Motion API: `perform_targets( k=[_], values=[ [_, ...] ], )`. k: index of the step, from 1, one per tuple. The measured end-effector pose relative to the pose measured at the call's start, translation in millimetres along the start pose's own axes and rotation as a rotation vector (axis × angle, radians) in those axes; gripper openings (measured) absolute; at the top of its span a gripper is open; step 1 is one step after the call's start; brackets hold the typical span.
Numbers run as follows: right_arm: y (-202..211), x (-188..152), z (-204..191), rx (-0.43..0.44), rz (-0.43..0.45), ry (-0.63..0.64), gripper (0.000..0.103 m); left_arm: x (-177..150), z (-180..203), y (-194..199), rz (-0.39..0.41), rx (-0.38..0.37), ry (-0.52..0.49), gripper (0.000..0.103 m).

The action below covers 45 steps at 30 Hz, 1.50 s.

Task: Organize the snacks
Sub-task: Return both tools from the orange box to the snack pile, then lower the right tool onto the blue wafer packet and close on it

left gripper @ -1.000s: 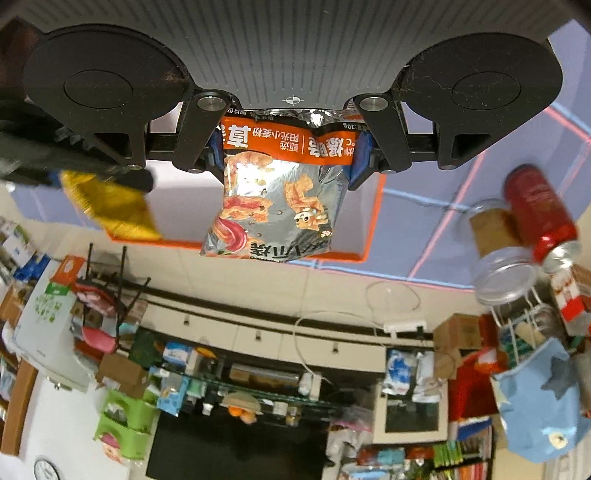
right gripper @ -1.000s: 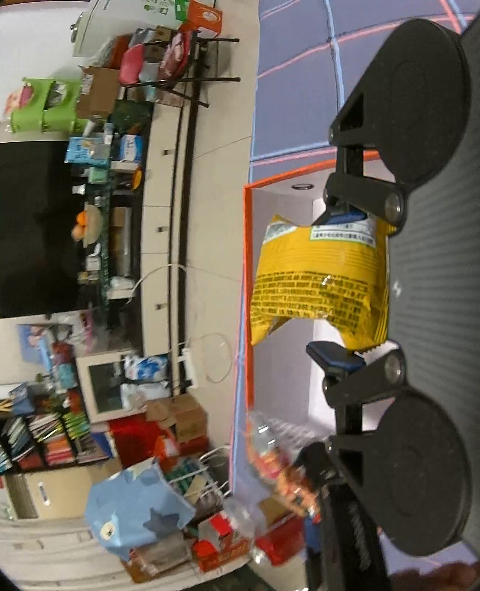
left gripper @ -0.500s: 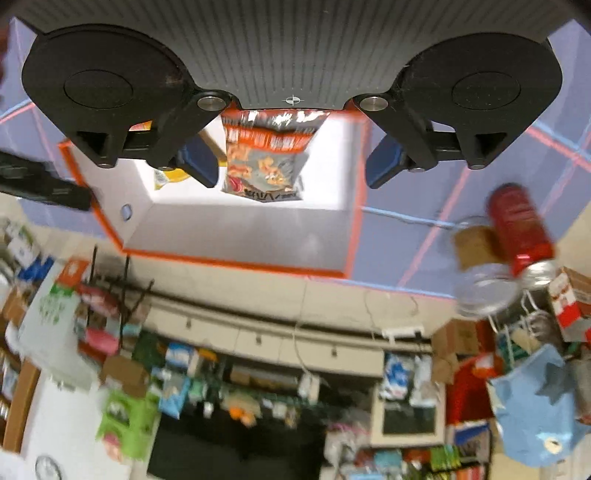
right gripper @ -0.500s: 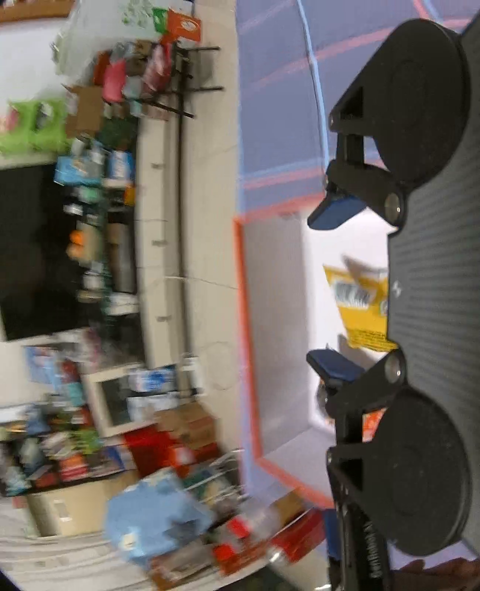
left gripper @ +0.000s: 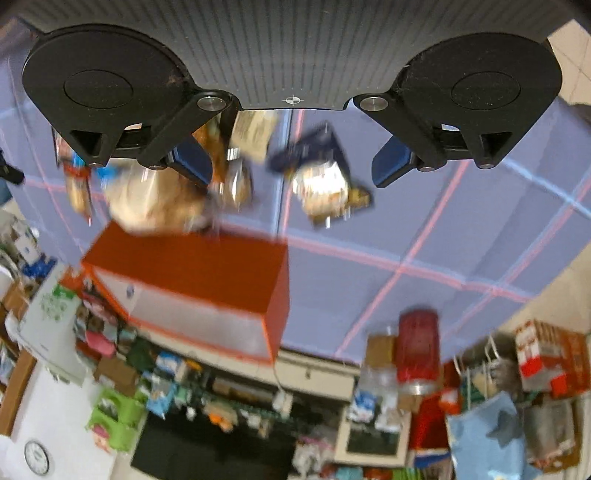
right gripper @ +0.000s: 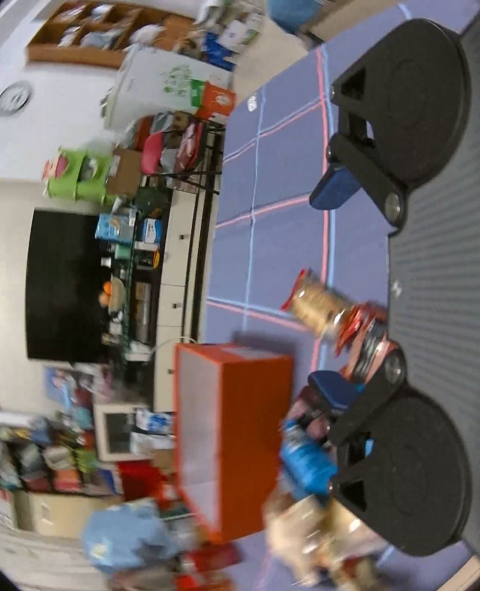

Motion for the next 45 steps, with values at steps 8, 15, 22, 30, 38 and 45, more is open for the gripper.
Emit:
perform_targets(
  k=[8,15,22,30,38,45],
  values=[
    [-8.9,-25.3,-37.6,0.23,-0.007,0.321,0.085,-23.0,10.4,-15.7,-0.066,-0.09,-0.189,0.086],
    [-12.0,-25.9,-38.7,0.307,-0.011,0.374,0.088,-38.0,26.2,-30.9,-0.128,-0.134,-0.296,0.088],
    [-22.8,-38.4,-41.9,0.468,-0.077,0.477,0.076,-54.0,50.6,-38.8,-0.178,-0.195,-0.361,0.084],
    [-26.9,-37.5,-67.4,0.645,-0.157,0.676,0.075,-55.4,52.5,-47.7,-0.192,-0.186,-0.353,0.083],
    [-21.6,-10.9,-78.7,0.781,-0.151,0.525,0.079,-55.9,56.3,-57.0,-0.215,-0.188,-0.345,0.083],
    [-25.6,-39.2,-79.2,0.747,-0.239,0.644,0.077,-54.9,55.9,-53.2,-0.199,-0.191,-0.347,0.083]
  ],
)
Point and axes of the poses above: each gripper's, at about its wrist camera, not at the fingertips, and y roughly against the way its jaws point, z to its right, x to its top, the point moved 10 cm from there along -y, roughly the way its jaws point, and after that the axes turned 5 degrees about z, right-handed, at the moved point
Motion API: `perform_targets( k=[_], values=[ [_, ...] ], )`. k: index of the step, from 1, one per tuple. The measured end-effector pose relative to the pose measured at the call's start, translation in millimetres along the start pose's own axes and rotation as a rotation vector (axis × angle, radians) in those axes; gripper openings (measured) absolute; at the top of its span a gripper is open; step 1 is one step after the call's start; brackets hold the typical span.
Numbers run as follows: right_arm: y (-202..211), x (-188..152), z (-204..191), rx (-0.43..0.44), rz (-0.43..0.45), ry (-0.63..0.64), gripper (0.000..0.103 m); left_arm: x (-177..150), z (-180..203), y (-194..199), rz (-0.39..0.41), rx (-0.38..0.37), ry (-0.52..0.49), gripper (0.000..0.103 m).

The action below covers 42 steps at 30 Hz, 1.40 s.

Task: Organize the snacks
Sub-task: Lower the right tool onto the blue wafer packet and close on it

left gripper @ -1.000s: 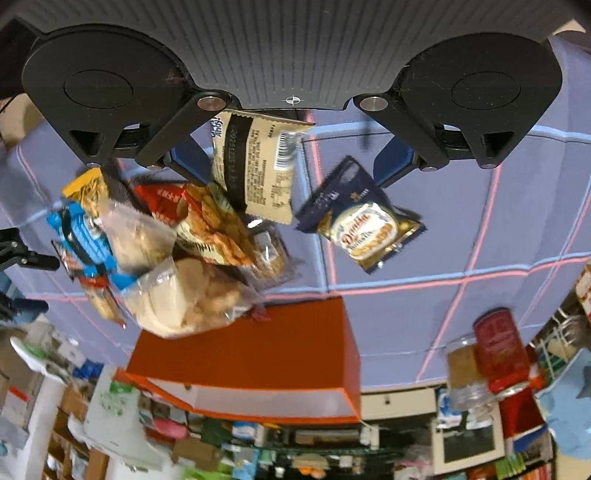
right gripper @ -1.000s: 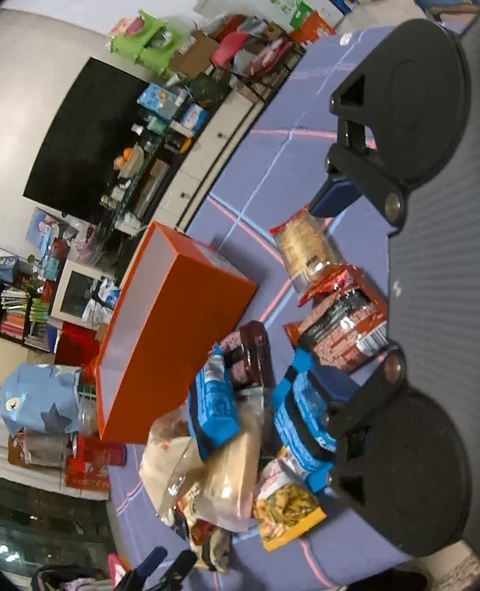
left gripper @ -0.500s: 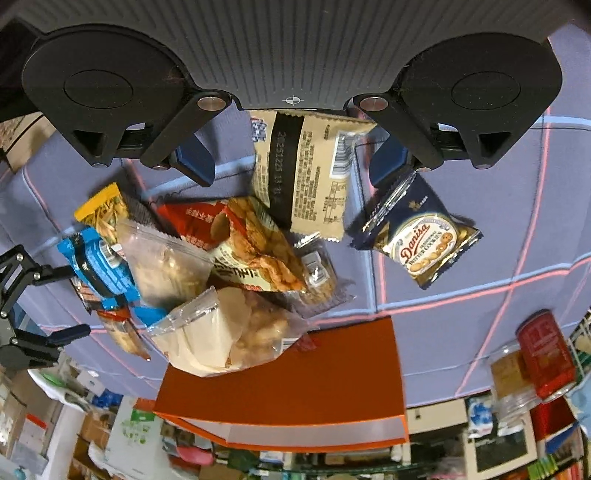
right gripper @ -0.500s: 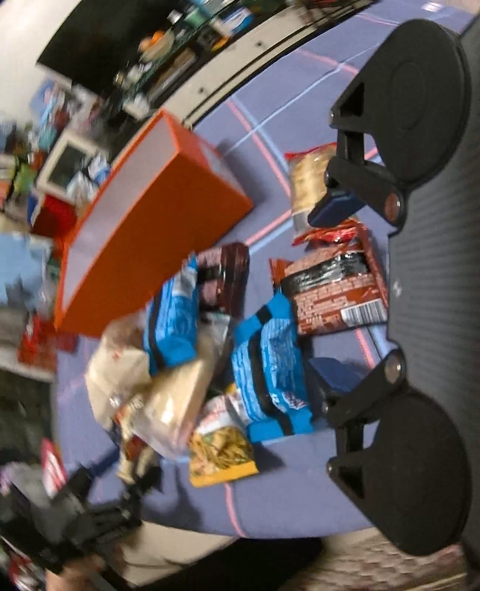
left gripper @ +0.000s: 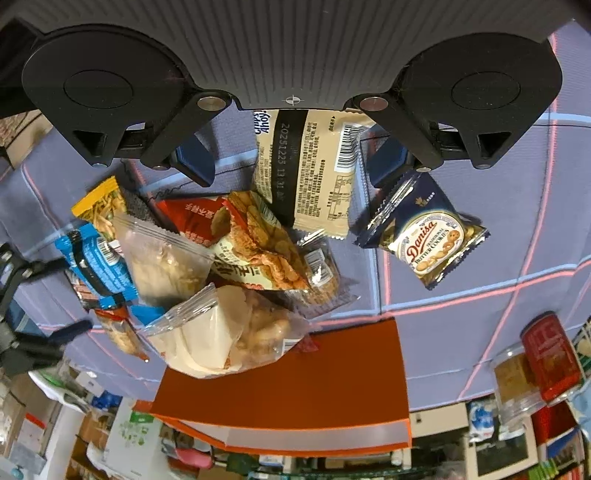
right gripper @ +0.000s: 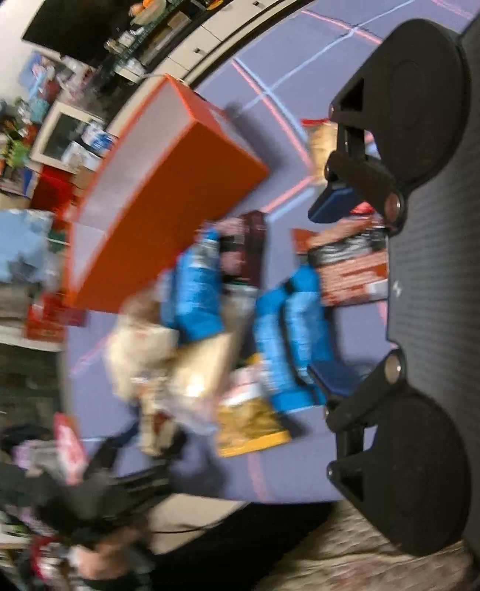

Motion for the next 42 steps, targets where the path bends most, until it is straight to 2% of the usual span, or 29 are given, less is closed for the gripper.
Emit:
perform_targets(
  k=[5,9,11,13,14,17,23,24,25,26,28,30,33,36,40,42],
  values=[
    [-11.7,-7.7,13.1,-0.012,-0.043,0.013,0.075,0.2,1.6,-1.8,-0.002,-0.008,0.002,0.083],
    [-23.7,-12.4,25.0,0.004,-0.075,-0.039,0.077,-1.5,2.4,-6.0,-0.019,-0.006,0.002,0.083],
    [-25.9,-12.8,30.4,0.013,-0.085,-0.121,0.073,-0.9,3.1,-7.3,-0.02,-0.009,0.006,0.083],
    [-24.7,-16.1,30.8,-0.004,-0.086,-0.184,0.057,0.8,3.0,-7.9,-0.018,-0.013,0.014,0.083],
    [-21.8,-18.5,29.0,-0.021,-0.078,-0.211,0.057,1.3,3.0,-7.7,-0.017,-0.015,0.018,0.083],
    [-12.5,-26.8,24.5,-0.098,-0.057,-0.31,0.053,2.6,1.2,-5.2,-0.008,-0.014,0.028,0.083],
    [6.2,-42.9,7.0,-0.325,-0.032,-0.56,0.053,3.6,0.0,0.6,0.007,-0.021,0.065,0.083],
    [7.3,-43.2,2.4,-0.348,-0.028,-0.579,0.056,3.7,0.4,1.3,0.01,-0.021,0.066,0.083],
    [8.2,-43.7,-1.1,-0.367,-0.029,-0.595,0.064,3.6,1.1,2.0,0.011,-0.023,0.064,0.083],
    [10.0,-44.1,-3.3,-0.394,-0.038,-0.594,0.068,3.2,1.9,2.7,0.011,-0.025,0.062,0.084],
    [25.6,-37.8,-2.0,-0.501,-0.011,-0.565,0.068,2.3,2.5,4.7,0.012,-0.024,0.058,0.084],
    [52.6,-27.5,1.4,-0.571,0.061,-0.627,0.07,1.6,1.5,5.9,0.011,-0.023,0.062,0.084],
    [66.1,-11.7,-12.1,-0.572,0.138,-0.751,0.079,4.0,-2.1,7.7,0.015,-0.007,0.082,0.084],
    [42.8,3.8,-36.5,-0.58,0.097,-0.704,0.08,9.1,-3.3,9.5,0.029,-0.013,0.111,0.084],
    [7.3,8.1,-38.8,-0.545,0.03,-0.773,0.062,12.0,0.5,15.4,0.043,-0.033,0.111,0.085],
    [-3.0,10.0,-37.7,-0.523,0.024,-0.814,0.057,12.9,-0.3,19.1,0.051,-0.036,0.113,0.086]
  ],
)
Point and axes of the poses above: each gripper's, at about its wrist camera, not at the fingertips, and y roughly against the way its jaws point, z to its right, x to its top, the point moved 10 cm from there along -y, roughly the way its jaws point, and after that the axes turned 5 degrees about z, right-handed, at the moved point
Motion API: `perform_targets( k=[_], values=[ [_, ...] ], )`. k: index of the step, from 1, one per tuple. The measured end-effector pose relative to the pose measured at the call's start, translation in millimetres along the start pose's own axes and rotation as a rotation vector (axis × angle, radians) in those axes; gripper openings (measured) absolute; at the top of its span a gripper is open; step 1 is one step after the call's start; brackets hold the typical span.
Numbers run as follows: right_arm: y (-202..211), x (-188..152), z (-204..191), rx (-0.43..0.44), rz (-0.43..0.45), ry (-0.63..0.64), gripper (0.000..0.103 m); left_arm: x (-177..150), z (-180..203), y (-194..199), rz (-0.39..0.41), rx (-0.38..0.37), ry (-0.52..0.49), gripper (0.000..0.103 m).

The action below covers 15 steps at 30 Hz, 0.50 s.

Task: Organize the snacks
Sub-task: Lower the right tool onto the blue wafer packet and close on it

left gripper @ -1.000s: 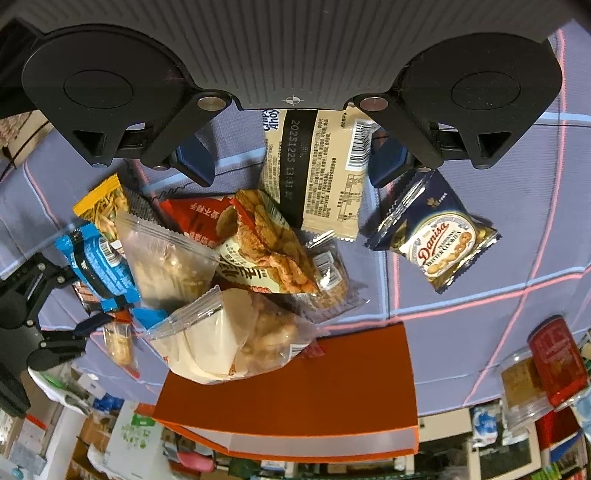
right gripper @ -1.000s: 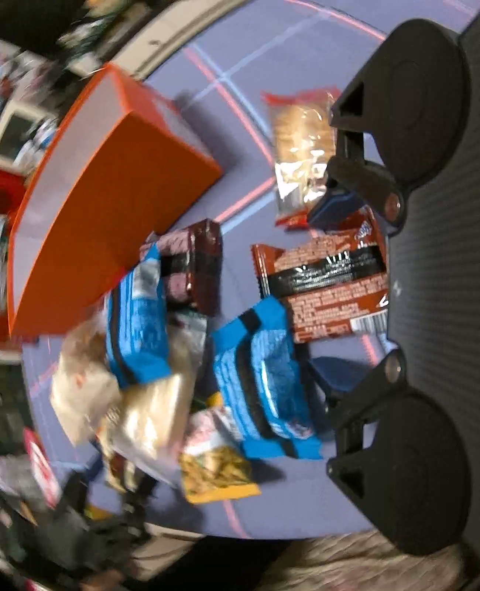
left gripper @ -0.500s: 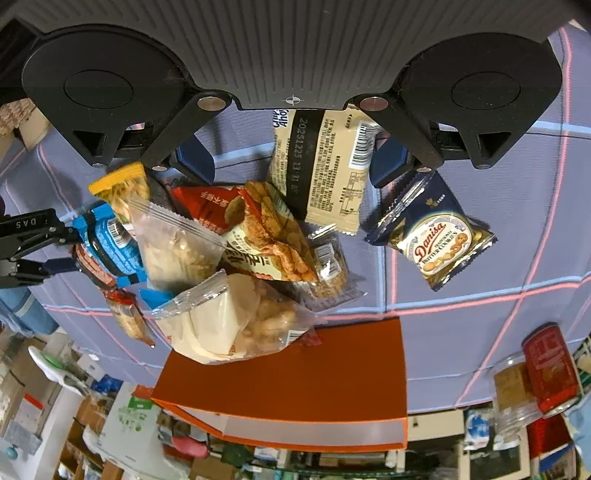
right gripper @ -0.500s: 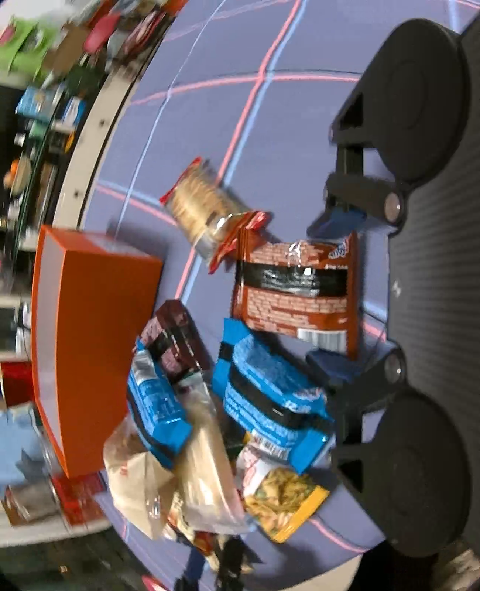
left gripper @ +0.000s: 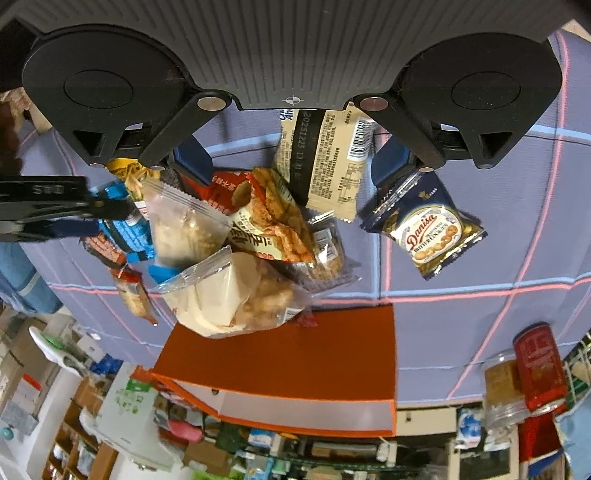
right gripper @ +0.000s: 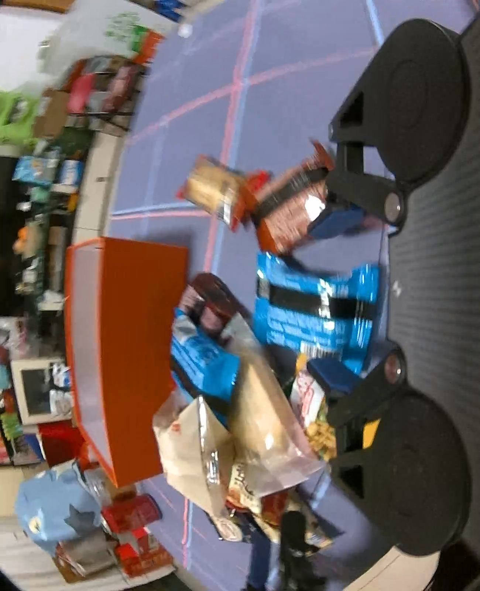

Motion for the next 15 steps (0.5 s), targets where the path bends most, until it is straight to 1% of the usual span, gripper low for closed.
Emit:
perform_targets(
  k=[1,2,3,4,6,7,9,10,11,12,13,14,15],
  values=[
    [-5.9,-0.7,1.3,-0.014,-0.014,-0.013,0.057,0.5,-0.6,1.4,0.003,-0.003,0.007,0.086],
    [-12.0,-2.1,2.2,-0.013,-0.037,-0.032,0.053,0.4,-1.4,2.5,0.002,-0.006,0.017,0.086],
    [-15.0,-2.4,1.2,-0.001,-0.04,-0.041,0.056,0.7,-2.2,3.6,0.002,-0.011,0.026,0.086],
    [-15.3,-1.0,0.2,-0.01,-0.037,-0.026,0.048,0.9,-3.0,4.7,0.003,-0.016,0.032,0.086],
    [-11.5,2.3,3.4,0.005,-0.025,-0.057,0.043,0.8,-3.8,7.3,0.006,-0.018,0.039,0.087],
    [-5.1,6.9,8.7,0.021,-0.006,-0.096,0.043,1.0,-4.2,8.4,0.007,-0.019,0.041,0.087],
    [14.0,22.2,19.8,0.09,0.061,-0.193,0.043,2.2,-5.4,11.0,0.013,-0.021,0.048,0.087],
    [24.7,31.5,26.6,0.163,0.099,-0.268,0.042,3.2,-5.7,12.2,0.017,-0.022,0.054,0.087],
    [32.1,38.4,32.6,0.251,0.123,-0.353,0.031,4.2,-5.4,13.0,0.021,-0.025,0.057,0.087],
    [35.5,43.1,40.8,0.332,0.131,-0.44,0.0,4.6,-5.0,13.2,0.022,-0.027,0.059,0.087],
    [35.7,44.7,49.1,0.34,0.136,-0.482,0.0,4.7,-4.4,12.8,0.021,-0.026,0.059,0.087],
    [32.7,43.6,59.1,0.302,0.134,-0.498,0.0,3.7,-3.4,11.8,0.017,-0.026,0.056,0.087],
    [29.7,41.0,64.0,0.282,0.123,-0.495,0.017,2.5,-2.3,10.6,0.011,-0.026,0.051,0.087]
  ],
)
Point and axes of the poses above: each gripper's, at about its wrist camera, not at the fingertips, and y roughly against the way its jaws point, z to its right, x to its top, the point moved 10 cm from there along -y, roughly the way its jaws point, and after that the axes turned 5 degrees about z, right-handed, at the moved point
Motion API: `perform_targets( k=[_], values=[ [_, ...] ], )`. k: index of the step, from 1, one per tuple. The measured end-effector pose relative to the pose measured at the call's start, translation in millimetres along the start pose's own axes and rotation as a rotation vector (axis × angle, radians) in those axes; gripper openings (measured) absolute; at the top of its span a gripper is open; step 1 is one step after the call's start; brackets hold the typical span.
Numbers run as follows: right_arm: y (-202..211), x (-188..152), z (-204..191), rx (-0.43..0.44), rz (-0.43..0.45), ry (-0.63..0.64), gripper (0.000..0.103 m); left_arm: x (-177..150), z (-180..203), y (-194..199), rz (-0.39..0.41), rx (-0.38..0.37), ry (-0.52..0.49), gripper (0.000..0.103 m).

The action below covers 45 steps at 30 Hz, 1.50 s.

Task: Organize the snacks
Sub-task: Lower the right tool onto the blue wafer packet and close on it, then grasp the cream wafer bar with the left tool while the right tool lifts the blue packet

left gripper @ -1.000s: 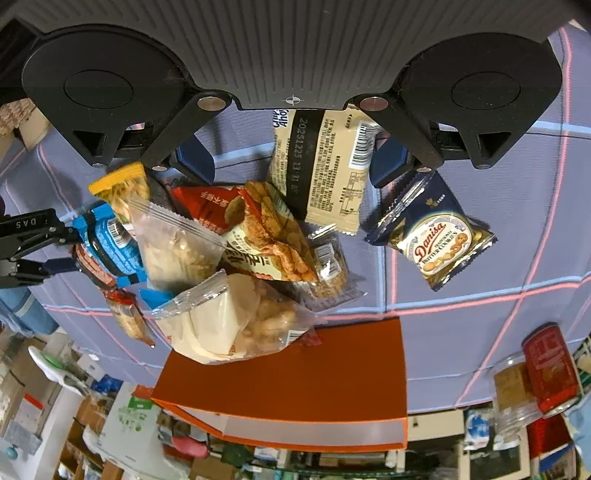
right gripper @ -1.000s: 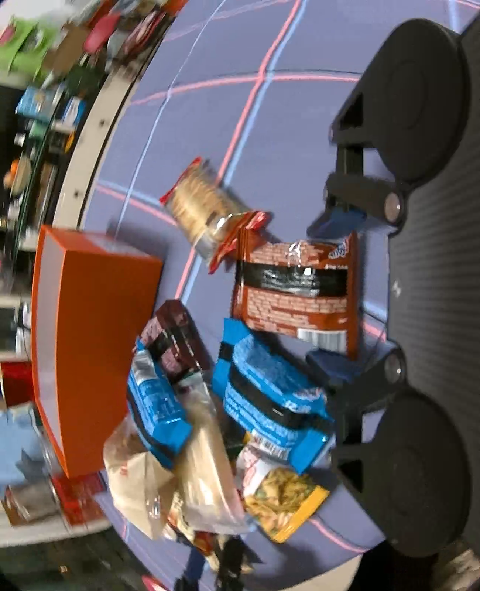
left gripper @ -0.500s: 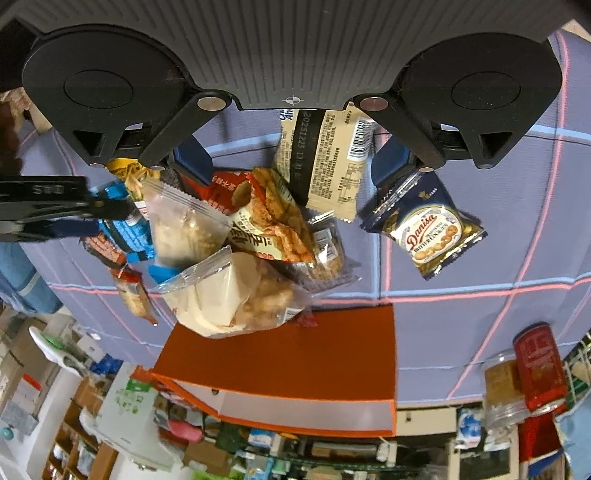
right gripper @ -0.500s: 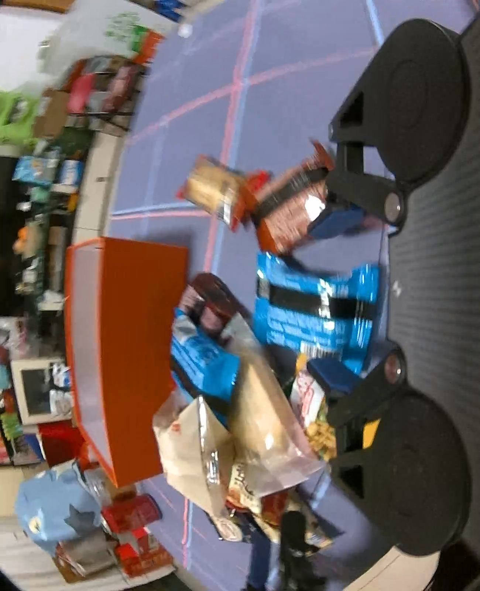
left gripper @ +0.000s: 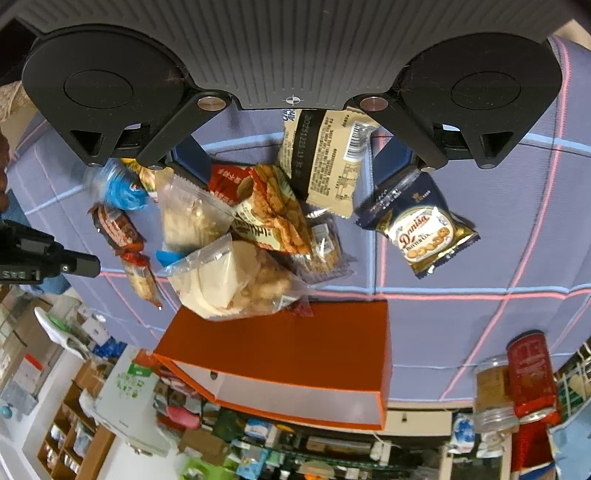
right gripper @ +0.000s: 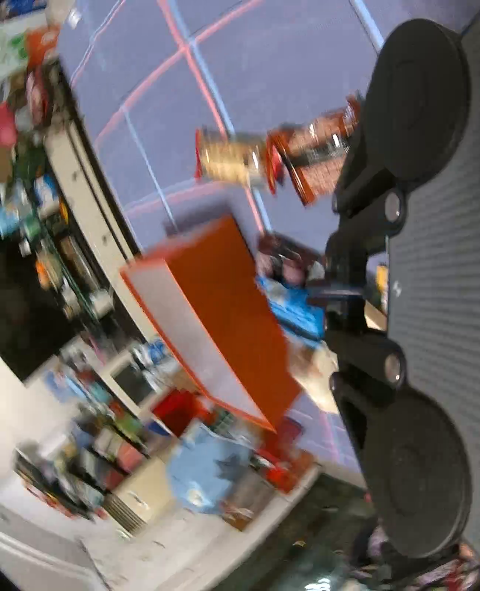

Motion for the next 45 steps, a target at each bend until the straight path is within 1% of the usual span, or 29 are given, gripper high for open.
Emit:
perform_targets(
  k=[2,3,4,6,8,9,10,12,15,16,17,18,19,21,23,24,27,29,33,36,37,38,40,42,43,44,45],
  values=[
    [-2.0,-6.1,3.6,0.016,-0.031,-0.01,0.029,-1.4,1.1,-1.7,-0.008,0.003,-0.009,0.087],
    [-0.9,-9.6,-0.3,0.012,-0.04,0.021,0.052,-1.3,1.2,-2.2,-0.007,0.005,-0.01,0.087],
    [1.8,-13.0,-5.0,-0.019,-0.042,0.068,0.073,-0.9,0.8,-2.7,-0.007,0.008,-0.007,0.087],
    [9.6,-20.7,-17.0,-0.099,-0.027,0.172,0.074,-1.0,-0.2,-4.5,-0.011,0.009,-0.005,0.087],
    [22.6,-38.6,-27.9,-0.141,-0.036,0.247,0.077,-1.8,-0.5,-5.2,-0.014,0.01,-0.005,0.087],
    [27.7,-47.0,-28.8,-0.169,-0.042,0.25,0.08,-2.0,-0.5,-5.4,-0.016,0.011,-0.005,0.087],
    [30.5,-57.0,-27.9,-0.195,-0.055,0.249,0.089,-2.5,-0.4,-5.1,-0.017,0.01,-0.005,0.087],
    [33.7,-77.6,-25.1,-0.254,-0.092,0.263,0.098,-3.0,-0.4,-4.1,-0.017,0.01,-0.005,0.087],
    [37.7,-99.9,-27.3,-0.304,-0.088,0.293,0.093,-3.9,0.8,-2.3,-0.018,0.004,-0.004,0.088],
    [37.1,-106.1,-26.6,-0.327,-0.085,0.294,0.086,-4.7,1.2,-2.2,-0.022,0.003,-0.005,0.088],
    [35.6,-111.1,-27.0,-0.345,-0.089,0.294,0.083,-5.9,1.5,-2.2,-0.025,0.004,-0.007,0.088],
    [32.4,-115.1,-28.0,-0.351,-0.093,0.296,0.074,-6.8,1.7,-2.2,-0.029,0.005,-0.009,0.088],
    [28.5,-119.7,-30.0,-0.358,-0.093,0.316,0.071,-7.4,1.9,-2.3,-0.032,0.004,-0.011,0.088],
    [19.5,-125.6,-30.0,-0.381,-0.103,0.34,0.071,-7.9,2.5,-2.1,-0.034,-0.001,-0.011,0.089],
    [12.7,-128.7,-27.7,-0.347,-0.12,0.291,0.071,-8.2,2.5,-1.4,-0.035,-0.005,-0.008,0.089],
    [12.4,-126.5,-27.0,-0.352,-0.11,0.297,0.071,-8.1,2.5,-0.8,-0.034,-0.005,-0.007,0.089],
    [12.7,-121.5,-22.6,-0.358,-0.1,0.295,0.064,-7.1,1.8,0.5,-0.03,-0.006,-0.001,0.089],
    [14.2,-119.3,-19.3,-0.374,-0.095,0.285,0.064,-6.4,0.9,0.4,-0.03,-0.006,0.003,0.089],
    [20.8,-113.2,-20.0,-0.4,-0.039,0.253,0.072,-7.1,1.2,-1.2,-0.035,-0.004,0.003,0.089],
    [26.8,-112.4,-21.3,-0.439,-0.032,0.243,0.076,-8.1,1.3,-2.0,-0.04,-0.003,0.001,0.089],
    [28.1,-113.2,-21.0,-0.441,-0.033,0.237,0.075,-8.3,0.6,-2.4,-0.042,-0.002,0.002,0.089],
    [28.9,-114.1,-21.6,-0.435,-0.032,0.223,0.074,-8.2,0.3,-2.6,-0.043,-0.001,0.005,0.089],
    [24.5,-115.0,-22.9,-0.431,-0.033,0.202,0.065,-7.8,-0.3,-3.0,-0.043,0.0,0.009,0.089],
    [10.4,-120.4,-23.9,-0.439,-0.071,0.219,0.065,-8.0,-0.2,-2.7,-0.042,-0.002,0.008,0.089],
    [6.3,-120.0,-25.1,-0.443,-0.06,0.237,0.065,-8.3,0.0,-2.2,-0.042,-0.003,0.006,0.089],
    [1.2,-118.8,-26.5,-0.449,-0.058,0.272,0.064,-8.2,-0.1,-1.7,-0.042,-0.003,0.004,0.089],
    [-1.7,-116.7,-26.8,-0.45,-0.058,0.3,0.058,-8.3,-0.8,-0.9,-0.041,-0.003,0.004,0.089]
  ],
)
Point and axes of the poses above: each gripper's, at about its wrist camera, not at the fingertips, and y roughly against the way its jaws point, z to its right, x to its top, the point moved 10 cm from there along -y, roughly the way its jaws point, and after that the axes turned 5 degrees about z, right-handed, at the moved point
